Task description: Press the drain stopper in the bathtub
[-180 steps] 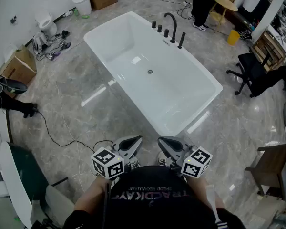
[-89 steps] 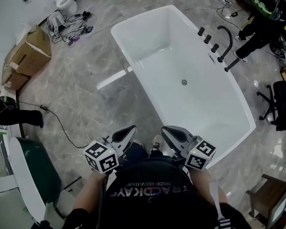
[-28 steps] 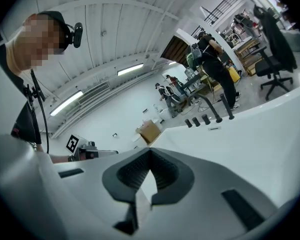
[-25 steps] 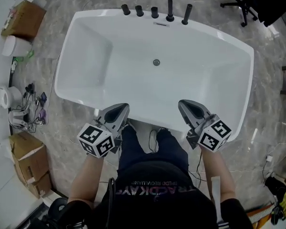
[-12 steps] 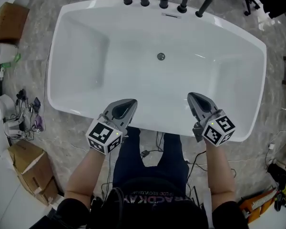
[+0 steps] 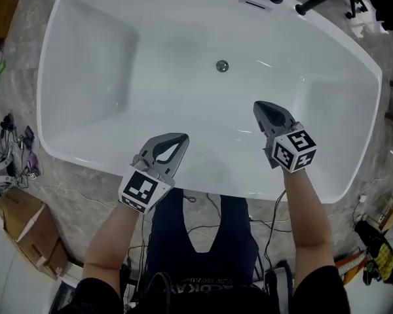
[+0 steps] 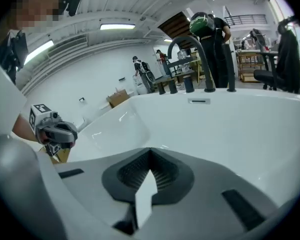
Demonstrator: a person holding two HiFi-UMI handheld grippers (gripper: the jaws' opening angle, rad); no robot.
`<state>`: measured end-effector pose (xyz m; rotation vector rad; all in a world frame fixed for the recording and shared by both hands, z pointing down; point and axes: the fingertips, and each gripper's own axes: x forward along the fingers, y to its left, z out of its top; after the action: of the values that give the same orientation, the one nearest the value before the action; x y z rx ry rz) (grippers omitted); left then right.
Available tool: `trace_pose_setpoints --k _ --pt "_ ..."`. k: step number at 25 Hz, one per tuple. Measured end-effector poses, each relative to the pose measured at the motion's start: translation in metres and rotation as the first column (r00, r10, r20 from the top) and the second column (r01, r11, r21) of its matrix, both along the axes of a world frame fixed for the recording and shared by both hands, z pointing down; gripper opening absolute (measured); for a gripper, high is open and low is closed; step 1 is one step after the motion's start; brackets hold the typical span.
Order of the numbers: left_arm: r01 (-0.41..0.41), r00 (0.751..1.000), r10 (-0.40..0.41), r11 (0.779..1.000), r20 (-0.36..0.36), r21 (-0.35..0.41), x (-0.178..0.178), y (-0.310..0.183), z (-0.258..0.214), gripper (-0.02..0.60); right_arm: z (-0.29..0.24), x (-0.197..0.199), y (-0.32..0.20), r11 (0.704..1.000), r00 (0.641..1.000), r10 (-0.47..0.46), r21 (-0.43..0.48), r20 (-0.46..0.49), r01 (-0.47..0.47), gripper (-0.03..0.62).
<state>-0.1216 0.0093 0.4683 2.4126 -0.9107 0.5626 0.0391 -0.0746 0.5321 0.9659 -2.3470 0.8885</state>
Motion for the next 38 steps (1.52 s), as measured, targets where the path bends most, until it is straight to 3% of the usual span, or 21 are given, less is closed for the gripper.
trace_pose_setpoints --k 5,17,25,30,35,38 --pt "-0.022 1.0 0.022 1.0 0.019 -0.007 0.001 -0.001 0.045 0.006 0.077 -0.013 -0.025 0.998 0.993 -0.061 -0.022 -0.1 0.059 0.011" --pt "-0.088 0.994 0.083 0.993 0.068 0.074 0.003 -0.021 0.113 0.006 0.253 -0.022 -0.073 0.986 0.939 -0.157 -0.097 -0.306 0.133 0.011" --pt "-0.138 0.989 0.137 0.99 0.056 0.011 0.009 -0.009 0.13 0.006 0.336 -0.024 -0.104 0.979 0.887 -0.199 -0.123 -0.416 0.163 0.011" --pt "-0.176 0.984 0.176 0.984 0.007 -0.03 0.017 -0.006 0.137 0.006 0.378 -0.027 -0.113 0.973 0.862 -0.228 -0.144 -0.452 0.182 0.011" --pt "-0.134 0.988 0.121 0.983 -0.099 -0.126 0.017 -0.007 0.138 0.006 0.413 -0.032 -0.124 0.967 0.843 -0.25 -0.172 -0.476 0.19 0.011" --pt "-0.114 0.991 0.102 0.983 -0.087 -0.144 0.013 -0.008 0.136 0.006 0.427 -0.036 -0.128 0.961 0.83 -0.27 -0.188 -0.487 0.203 0.011"
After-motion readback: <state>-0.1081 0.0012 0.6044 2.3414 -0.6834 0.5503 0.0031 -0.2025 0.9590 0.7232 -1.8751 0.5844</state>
